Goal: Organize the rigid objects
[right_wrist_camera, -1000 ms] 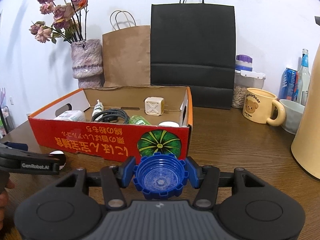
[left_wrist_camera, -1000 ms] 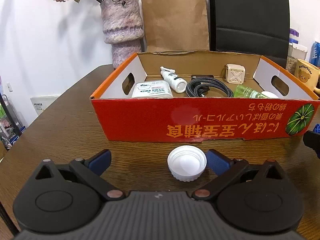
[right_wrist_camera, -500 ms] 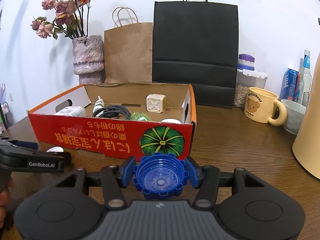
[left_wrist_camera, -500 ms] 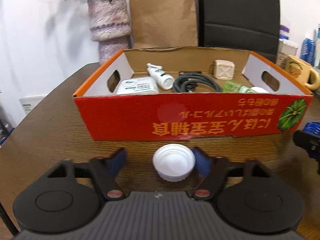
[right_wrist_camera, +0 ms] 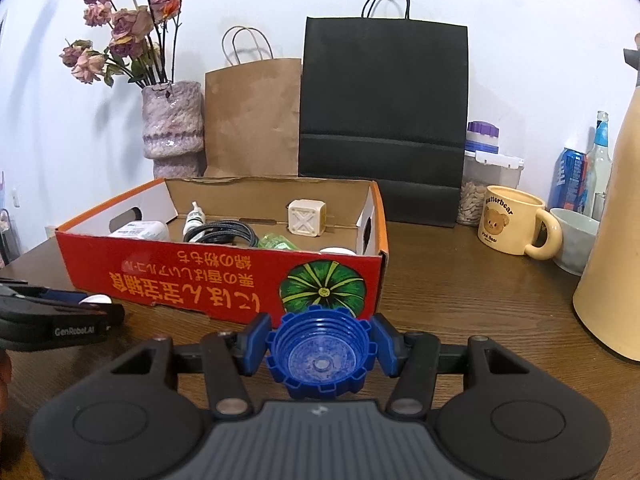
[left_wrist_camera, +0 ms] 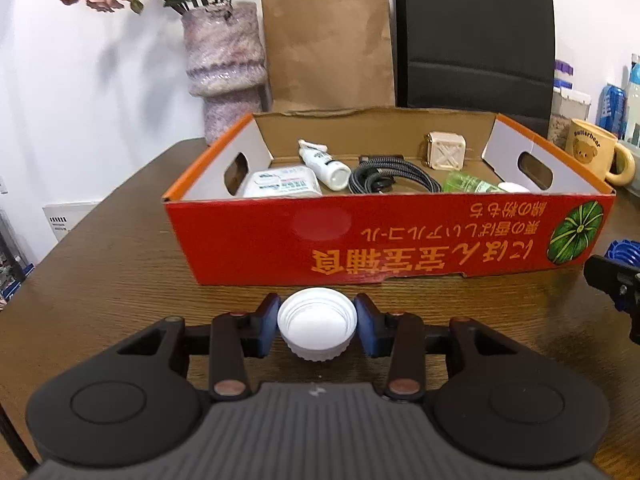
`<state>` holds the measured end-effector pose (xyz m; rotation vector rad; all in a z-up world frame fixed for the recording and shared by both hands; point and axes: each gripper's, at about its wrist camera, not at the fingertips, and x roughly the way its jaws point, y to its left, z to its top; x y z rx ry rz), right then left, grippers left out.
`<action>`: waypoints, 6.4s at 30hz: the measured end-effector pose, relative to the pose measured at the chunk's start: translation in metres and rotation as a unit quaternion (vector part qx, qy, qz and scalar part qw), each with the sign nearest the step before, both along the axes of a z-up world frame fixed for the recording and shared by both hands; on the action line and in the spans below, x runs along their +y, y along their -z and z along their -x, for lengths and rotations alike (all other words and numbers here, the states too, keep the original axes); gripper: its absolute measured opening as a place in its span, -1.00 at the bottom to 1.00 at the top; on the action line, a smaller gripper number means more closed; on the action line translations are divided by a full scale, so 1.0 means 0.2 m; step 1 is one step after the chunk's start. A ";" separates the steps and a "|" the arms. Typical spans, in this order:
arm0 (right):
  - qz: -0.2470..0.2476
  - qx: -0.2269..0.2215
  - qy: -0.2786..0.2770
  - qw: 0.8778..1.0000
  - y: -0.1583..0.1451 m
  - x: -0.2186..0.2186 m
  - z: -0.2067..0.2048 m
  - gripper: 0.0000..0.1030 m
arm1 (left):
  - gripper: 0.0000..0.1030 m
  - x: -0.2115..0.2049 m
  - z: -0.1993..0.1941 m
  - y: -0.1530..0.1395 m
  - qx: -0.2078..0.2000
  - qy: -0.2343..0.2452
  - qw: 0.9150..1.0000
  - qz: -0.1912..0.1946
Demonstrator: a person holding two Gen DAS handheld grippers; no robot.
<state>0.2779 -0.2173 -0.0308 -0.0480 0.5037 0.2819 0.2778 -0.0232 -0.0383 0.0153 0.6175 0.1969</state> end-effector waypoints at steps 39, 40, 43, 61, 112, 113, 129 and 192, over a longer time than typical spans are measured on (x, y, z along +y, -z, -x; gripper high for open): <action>-0.035 -0.095 -0.037 0.994 -0.30 0.13 -0.07 0.03 | -0.20 0.17 -0.01 -0.43 -0.122 0.029 0.991 0.047; -0.034 -0.096 -0.038 0.994 -0.30 0.14 -0.09 0.03 | -0.20 0.17 -0.03 -0.44 -0.125 0.030 0.991 0.049; -0.041 -0.098 -0.041 0.994 -0.32 0.17 -0.14 0.03 | -0.20 0.17 -0.07 -0.45 -0.130 0.029 0.990 0.048; -0.040 -0.076 -0.059 0.995 -0.29 0.31 -0.52 0.03 | -0.20 0.23 -0.45 -0.38 -0.115 0.022 0.993 0.025; -0.018 -0.066 0.018 0.997 -0.33 0.01 0.07 1.00 | 1.00 0.31 0.24 -0.48 -0.141 0.002 0.990 -0.001; -0.018 -0.064 0.017 0.998 -0.32 0.00 0.11 1.00 | 1.00 0.31 0.29 -0.47 -0.137 0.003 0.991 -0.002; -0.022 -0.026 0.022 0.999 -0.22 -0.14 0.59 1.00 | 1.00 0.36 0.76 -0.33 -0.104 -0.004 0.995 -0.006; -0.026 -0.005 0.025 0.999 -0.14 -0.18 0.66 1.00 | 1.00 0.38 0.85 -0.26 -0.084 -0.003 0.996 0.018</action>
